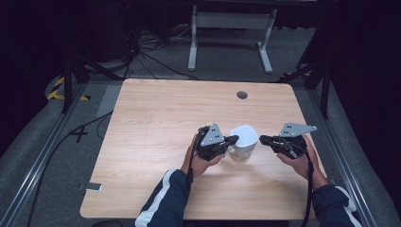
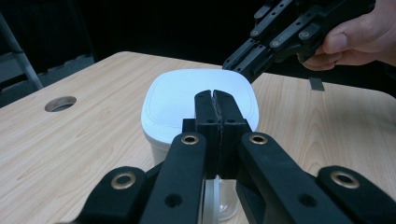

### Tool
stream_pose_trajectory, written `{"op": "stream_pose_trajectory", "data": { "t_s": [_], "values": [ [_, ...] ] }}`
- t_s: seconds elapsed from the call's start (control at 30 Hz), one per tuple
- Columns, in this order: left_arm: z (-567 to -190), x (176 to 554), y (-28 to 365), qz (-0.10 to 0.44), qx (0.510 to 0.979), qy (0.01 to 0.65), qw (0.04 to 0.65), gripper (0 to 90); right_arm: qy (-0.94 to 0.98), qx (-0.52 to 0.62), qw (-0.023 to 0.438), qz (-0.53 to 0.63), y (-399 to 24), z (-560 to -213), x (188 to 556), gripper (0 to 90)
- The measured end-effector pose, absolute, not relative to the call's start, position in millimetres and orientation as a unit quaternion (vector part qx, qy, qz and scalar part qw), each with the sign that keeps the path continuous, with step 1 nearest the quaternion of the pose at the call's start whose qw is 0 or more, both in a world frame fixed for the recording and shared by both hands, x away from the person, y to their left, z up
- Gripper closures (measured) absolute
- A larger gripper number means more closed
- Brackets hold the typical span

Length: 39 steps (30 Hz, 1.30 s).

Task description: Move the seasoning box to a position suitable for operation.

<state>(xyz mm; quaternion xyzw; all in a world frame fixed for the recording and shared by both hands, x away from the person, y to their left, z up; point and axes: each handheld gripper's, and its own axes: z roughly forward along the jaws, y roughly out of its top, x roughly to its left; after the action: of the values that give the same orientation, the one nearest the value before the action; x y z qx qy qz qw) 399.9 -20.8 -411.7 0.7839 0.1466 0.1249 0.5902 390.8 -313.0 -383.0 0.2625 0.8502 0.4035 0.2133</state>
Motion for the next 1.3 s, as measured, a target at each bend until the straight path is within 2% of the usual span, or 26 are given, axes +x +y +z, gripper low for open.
{"op": "stream_pose_trajectory", "data": {
  "t_s": [0.47,0.53,0.6,0.87,1.0,1.3],
  "values": [
    [-416,401,-10,0.131,0.771,0.165,0.601,90.0,0.854,0.263,0.209,0.397,-313,-385,391,85.0],
    [-421,399,-13,0.144,0.792,0.167,0.570,90.0,0.855,0.264,0.206,0.397,-313,-385,392,85.0],
    [-426,398,-15,0.135,0.793,0.160,0.572,90.0,0.854,0.267,0.213,0.392,-313,-386,393,85.2],
    [-412,395,-15,0.146,0.770,0.159,0.600,90.0,0.851,0.267,0.211,0.399,-316,-385,392,85.0],
    [-408,398,-22,0.161,0.780,0.152,0.586,90.0,0.851,0.268,0.211,0.399,-316,-384,392,85.0],
    [-415,402,-18,0.151,0.780,0.166,0.584,90.0,0.850,0.266,0.215,0.400,-316,-383,391,85.1]
  ]
}}
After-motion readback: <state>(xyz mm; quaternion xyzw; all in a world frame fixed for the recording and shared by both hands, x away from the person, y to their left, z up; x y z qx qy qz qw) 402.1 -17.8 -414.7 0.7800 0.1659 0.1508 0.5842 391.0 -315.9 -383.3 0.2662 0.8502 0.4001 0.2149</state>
